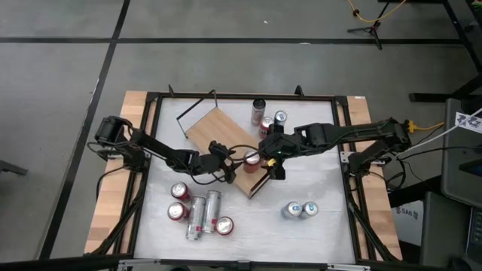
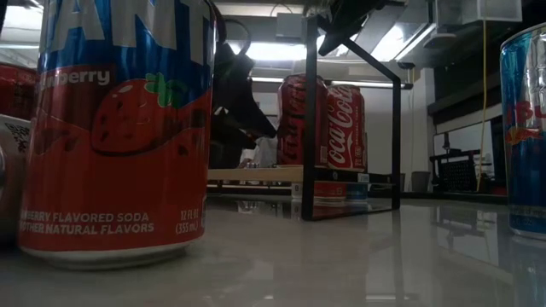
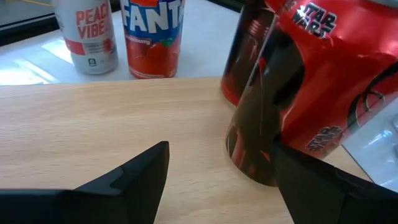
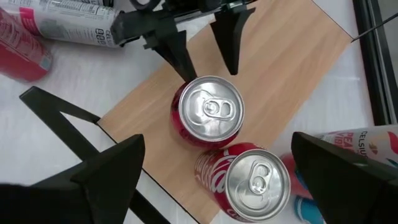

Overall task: Place canned beverage on shelf
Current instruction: Put the right red black soda can on the shelf aligned with the red white soda can

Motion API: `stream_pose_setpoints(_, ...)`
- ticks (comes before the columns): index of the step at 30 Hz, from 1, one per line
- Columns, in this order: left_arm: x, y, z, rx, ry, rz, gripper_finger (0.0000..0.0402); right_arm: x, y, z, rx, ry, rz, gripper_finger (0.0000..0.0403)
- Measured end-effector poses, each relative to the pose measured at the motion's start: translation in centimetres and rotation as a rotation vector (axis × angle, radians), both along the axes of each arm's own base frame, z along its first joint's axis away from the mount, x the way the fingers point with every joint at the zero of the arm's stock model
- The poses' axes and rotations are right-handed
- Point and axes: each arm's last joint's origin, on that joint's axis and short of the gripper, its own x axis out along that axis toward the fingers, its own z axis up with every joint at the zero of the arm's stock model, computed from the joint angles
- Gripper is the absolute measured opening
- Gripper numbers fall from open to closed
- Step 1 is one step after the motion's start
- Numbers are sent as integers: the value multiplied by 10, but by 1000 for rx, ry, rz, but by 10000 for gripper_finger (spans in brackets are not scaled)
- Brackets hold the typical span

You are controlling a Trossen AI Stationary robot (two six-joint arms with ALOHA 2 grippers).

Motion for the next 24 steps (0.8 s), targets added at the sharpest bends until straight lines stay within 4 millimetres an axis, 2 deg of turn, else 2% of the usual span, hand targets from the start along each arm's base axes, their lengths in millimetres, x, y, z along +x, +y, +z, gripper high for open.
stream_pose_setpoints(13,2,10,2,6,-14,47,276,0,0,0,-3,0,-2,395)
stream_pose_setpoints(24,4,8,5,-5,-54,31,276,0,0,0,-3,0,-2,395)
